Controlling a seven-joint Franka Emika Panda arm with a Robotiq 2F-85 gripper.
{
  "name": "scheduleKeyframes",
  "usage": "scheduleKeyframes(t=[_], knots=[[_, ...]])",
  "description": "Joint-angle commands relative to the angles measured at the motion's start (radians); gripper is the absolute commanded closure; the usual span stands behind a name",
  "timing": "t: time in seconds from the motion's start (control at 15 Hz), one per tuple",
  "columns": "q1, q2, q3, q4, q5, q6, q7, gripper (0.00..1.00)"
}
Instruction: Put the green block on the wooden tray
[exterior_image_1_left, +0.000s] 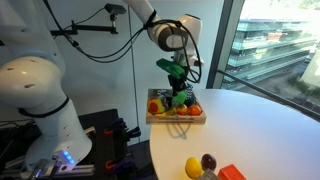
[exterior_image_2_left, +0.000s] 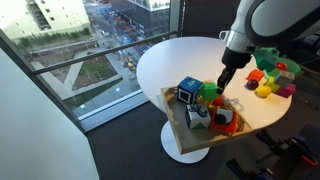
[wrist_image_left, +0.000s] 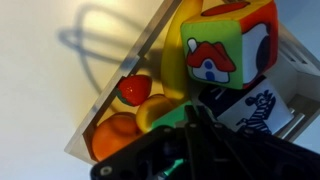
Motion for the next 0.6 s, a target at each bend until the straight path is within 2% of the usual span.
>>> scheduleKeyframes(t=[0.0,0.07,0.13,0.27,0.53], knots=[[0.006,-0.032,0.003,-0.016,0.04,-0.059,-0.064,0.97],[0.006,-0.031,0.003,-0.016,0.038,-0.07,-0.069,0.96],[0.005,-0.029,0.002,-0.015,0.034,-0.08,-0.07,0.7],[0.003,-0.027,-0.001,-0.012,0.024,-0.095,-0.067,0.63],[-0.007,-0.03,-0.015,-0.002,0.02,-0.118,-0.054,0.32]])
